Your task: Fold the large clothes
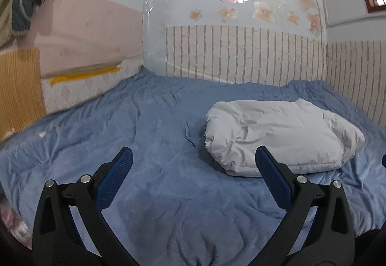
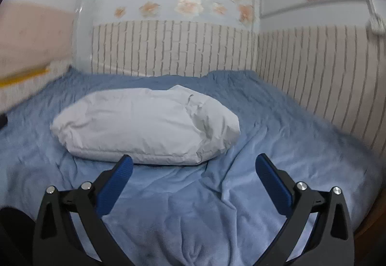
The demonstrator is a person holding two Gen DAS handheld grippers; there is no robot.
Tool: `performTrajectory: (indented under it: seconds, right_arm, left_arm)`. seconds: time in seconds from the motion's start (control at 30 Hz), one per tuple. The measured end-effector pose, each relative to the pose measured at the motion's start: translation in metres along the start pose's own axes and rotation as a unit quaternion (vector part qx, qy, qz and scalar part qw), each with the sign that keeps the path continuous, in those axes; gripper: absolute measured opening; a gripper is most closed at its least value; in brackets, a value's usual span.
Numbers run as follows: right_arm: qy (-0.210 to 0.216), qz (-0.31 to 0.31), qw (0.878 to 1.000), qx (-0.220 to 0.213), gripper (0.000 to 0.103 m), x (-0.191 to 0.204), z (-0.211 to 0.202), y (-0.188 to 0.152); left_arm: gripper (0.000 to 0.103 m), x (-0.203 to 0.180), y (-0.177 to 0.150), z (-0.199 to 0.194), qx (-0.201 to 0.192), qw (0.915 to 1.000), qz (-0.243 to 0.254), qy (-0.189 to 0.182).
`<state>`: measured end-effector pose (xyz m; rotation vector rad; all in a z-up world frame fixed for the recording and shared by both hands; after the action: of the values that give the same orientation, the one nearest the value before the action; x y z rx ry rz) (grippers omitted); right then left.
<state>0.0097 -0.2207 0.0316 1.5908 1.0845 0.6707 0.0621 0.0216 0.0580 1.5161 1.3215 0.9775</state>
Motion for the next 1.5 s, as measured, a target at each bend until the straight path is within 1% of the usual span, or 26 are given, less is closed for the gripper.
performTrajectory:
  seconds: [0.07, 0.17, 0.4, 0.47, 0.57, 0.63, 0.73, 0.8, 0.93, 1.07, 1.33, 1.5]
  right_arm:
    - [-0.005, -0.041, 0.999, -0.005, 0.102, 0.017, -0.002, 0.001]
    - [-0.004, -0.066, 0.998, -0.004, 0.102, 0.025, -0.002, 0.0]
    - [0.012, -0.015, 1.0, 0.004, 0.102, 0.002, -0.002, 0.002]
    - [0.011, -0.019, 1.0, 0.001, 0.102, 0.004, -0.004, 0.002]
    - [0.006, -0.042, 0.999, -0.01, 0.102, 0.013, -0.008, 0.001]
    - [0.004, -0.057, 0.998, -0.015, 0.102, 0.019, -0.009, 0.001]
    - [0.004, -0.069, 0.997, -0.02, 0.102, 0.023, -0.012, 0.001]
    - [0.006, -0.063, 0.998, -0.019, 0.102, 0.021, -0.013, 0.002]
    - [0.017, -0.028, 0.999, -0.012, 0.102, 0.006, -0.01, 0.004]
    - [0.025, -0.007, 1.0, -0.012, 0.102, -0.002, -0.01, 0.003]
    - [0.024, -0.008, 1.0, -0.014, 0.102, -0.002, -0.012, 0.001]
    - [0.025, -0.009, 1.0, -0.013, 0.102, -0.003, -0.012, 0.002]
  left_arm:
    - [0.1, -0.008, 0.0, -0.001, -0.002, 0.9998, 0.022, 0.001]
    - [0.1, -0.016, -0.001, 0.003, 0.005, 0.999, 0.045, -0.005]
    - [0.1, -0.012, 0.0, -0.002, -0.001, 0.9994, 0.03, -0.016]
    - [0.1, -0.013, 0.0, -0.003, -0.004, 0.9994, 0.033, -0.011]
    - [0.1, -0.022, 0.0, -0.005, -0.008, 0.9985, 0.054, 0.001]
    - [0.1, -0.03, 0.0, -0.004, -0.003, 0.9974, 0.071, 0.011]
    - [0.1, -0.034, 0.0, -0.006, -0.008, 0.9969, 0.079, -0.005]
    - [0.1, -0.033, 0.0, -0.007, -0.009, 0.9971, 0.075, -0.006]
    - [0.1, -0.025, 0.0, -0.001, 0.002, 0.9984, 0.056, -0.007]
    - [0.1, -0.019, 0.0, 0.003, 0.011, 0.9991, 0.041, 0.007]
    - [0.1, -0.021, -0.002, 0.003, 0.014, 0.9988, 0.047, 0.006]
    - [0.1, -0.027, -0.003, 0.001, 0.012, 0.9981, 0.06, 0.009]
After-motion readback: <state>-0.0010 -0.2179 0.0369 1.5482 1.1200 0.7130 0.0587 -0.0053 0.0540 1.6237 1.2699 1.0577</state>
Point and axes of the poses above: each gripper's, at about its wrist camera, not at the fingertips, and z roughly the way its jaws point, x to its left, y to its top, the point moved 2 cm from there along z, roughly the way its jaws point, and after that the axes turned 4 degrees about -y, right-handed, at the moved point
